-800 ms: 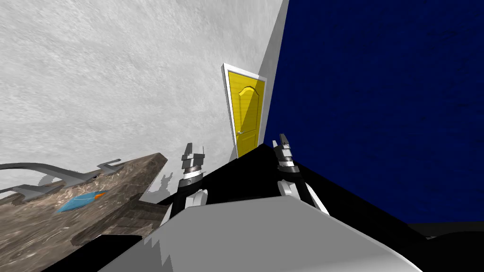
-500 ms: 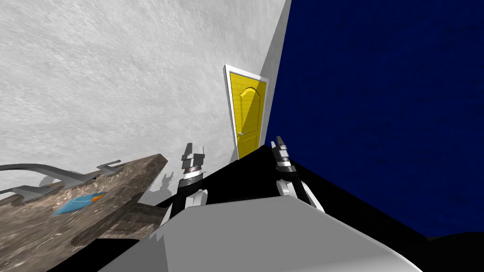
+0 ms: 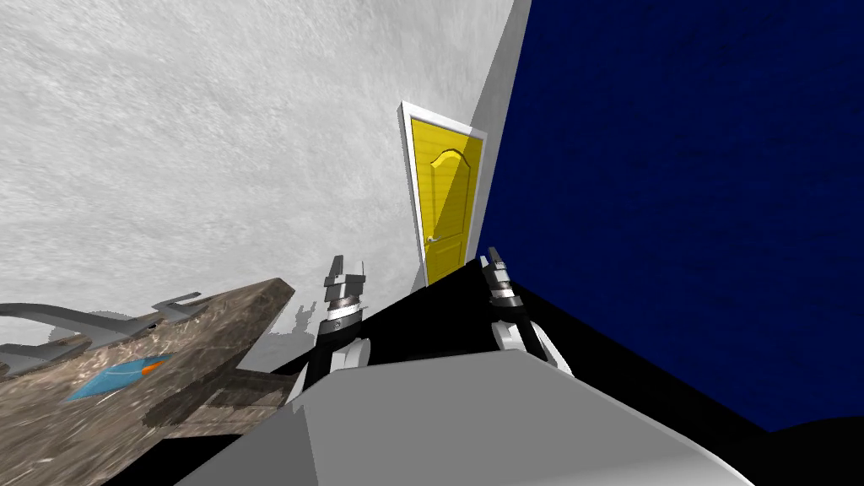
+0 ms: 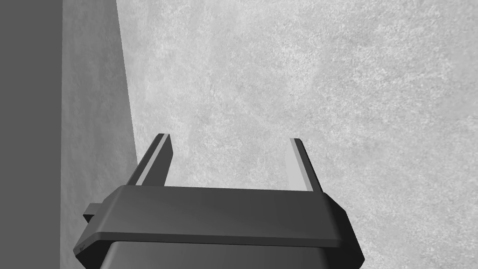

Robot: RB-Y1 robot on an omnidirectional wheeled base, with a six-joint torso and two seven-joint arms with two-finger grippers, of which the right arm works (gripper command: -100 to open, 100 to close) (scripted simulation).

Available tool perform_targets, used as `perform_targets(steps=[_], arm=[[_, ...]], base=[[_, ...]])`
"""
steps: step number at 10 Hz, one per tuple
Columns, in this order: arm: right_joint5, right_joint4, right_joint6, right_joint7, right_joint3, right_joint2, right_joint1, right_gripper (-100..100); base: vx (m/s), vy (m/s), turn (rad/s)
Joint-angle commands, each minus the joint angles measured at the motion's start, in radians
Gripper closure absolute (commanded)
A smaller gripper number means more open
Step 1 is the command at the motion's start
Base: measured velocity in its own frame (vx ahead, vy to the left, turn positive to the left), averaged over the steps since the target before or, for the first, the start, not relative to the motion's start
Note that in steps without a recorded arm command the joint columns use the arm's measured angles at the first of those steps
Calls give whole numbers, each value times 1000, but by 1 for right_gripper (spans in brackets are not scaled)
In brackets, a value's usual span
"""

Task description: Pull the door open

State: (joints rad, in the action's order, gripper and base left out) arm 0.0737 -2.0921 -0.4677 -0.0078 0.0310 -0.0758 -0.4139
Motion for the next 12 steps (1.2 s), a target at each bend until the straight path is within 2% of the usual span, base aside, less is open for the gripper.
perform_targets(steps=[1,7,12], arm=[[4,37,-9,-12,-1,-8,16,-100],[22,181,-44,-58,-2,-41,70,-100],[39,320,-78,-103,-2,-71,123,-100]], base=[[93,3,48],[99,3,51],[89,-3,58]])
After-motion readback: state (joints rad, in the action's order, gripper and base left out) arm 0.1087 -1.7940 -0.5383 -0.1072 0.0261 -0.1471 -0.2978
